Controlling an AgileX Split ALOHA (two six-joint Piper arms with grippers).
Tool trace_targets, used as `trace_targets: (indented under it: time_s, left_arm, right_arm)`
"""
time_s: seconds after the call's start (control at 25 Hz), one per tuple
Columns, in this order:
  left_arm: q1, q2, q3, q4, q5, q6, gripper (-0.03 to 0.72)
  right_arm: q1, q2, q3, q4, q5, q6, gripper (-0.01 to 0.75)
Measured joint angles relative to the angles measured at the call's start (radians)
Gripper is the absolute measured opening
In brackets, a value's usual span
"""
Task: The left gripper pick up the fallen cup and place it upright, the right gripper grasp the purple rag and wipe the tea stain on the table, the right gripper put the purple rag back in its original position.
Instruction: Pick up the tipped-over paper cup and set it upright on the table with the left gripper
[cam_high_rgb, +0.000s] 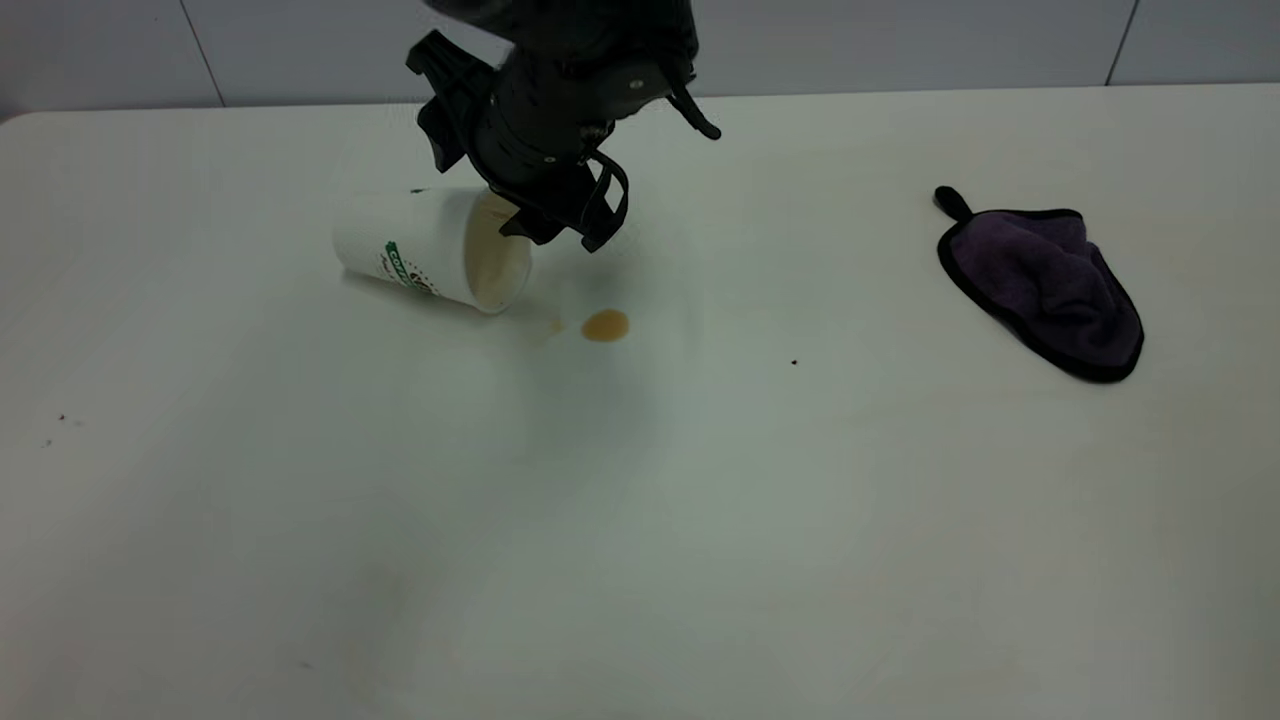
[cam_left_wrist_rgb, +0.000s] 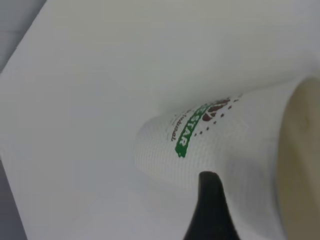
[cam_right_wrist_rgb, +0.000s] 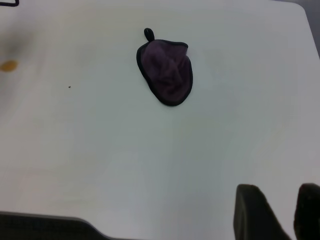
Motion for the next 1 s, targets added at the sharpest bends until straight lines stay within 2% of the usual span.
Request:
trace_targets:
  time_s: [0.28, 0.4, 0.52, 0.6, 0.72, 0.8, 1.0]
  left_arm:
    - [0.013, 0.075, -0.037, 0.09, 0.028, -0.004, 0.586]
    - [0.038, 0.081, -0.037, 0.091, 0.031, -0.005, 0.545]
    - [0.06, 0.082, -0.037, 0.114, 0.035, -0.006, 0.436]
    - [0.071, 0.082, -0.037, 0.129, 0.035, -0.005, 0.324]
    - [0.08, 0.082, -0.037, 0.16, 0.056, 0.008, 0.105]
    - [0.082, 0.076, -0.038, 0.183, 0.077, 0.021, 0.005]
    - [0.084, -0.014, -0.038, 0.154, 0.067, 0.114, -0.017]
  right_arm:
    - [0.0, 0.0, 0.0, 0.0, 0.0, 0.0, 0.239]
    - [0.0, 0.0, 0.0, 0.0, 0.0, 0.0, 0.239]
    - [0.0, 0.0, 0.0, 0.0, 0.0, 0.0, 0.239]
    - [0.0, 0.0, 0.0, 0.0, 0.0, 0.0, 0.239]
    - [0.0, 0.0, 0.0, 0.0, 0.0, 0.0, 0.239]
    - [0.0, 0.0, 0.0, 0.0, 0.0, 0.0, 0.239]
    - [0.0, 0.0, 0.0, 0.0, 0.0, 0.0, 0.239]
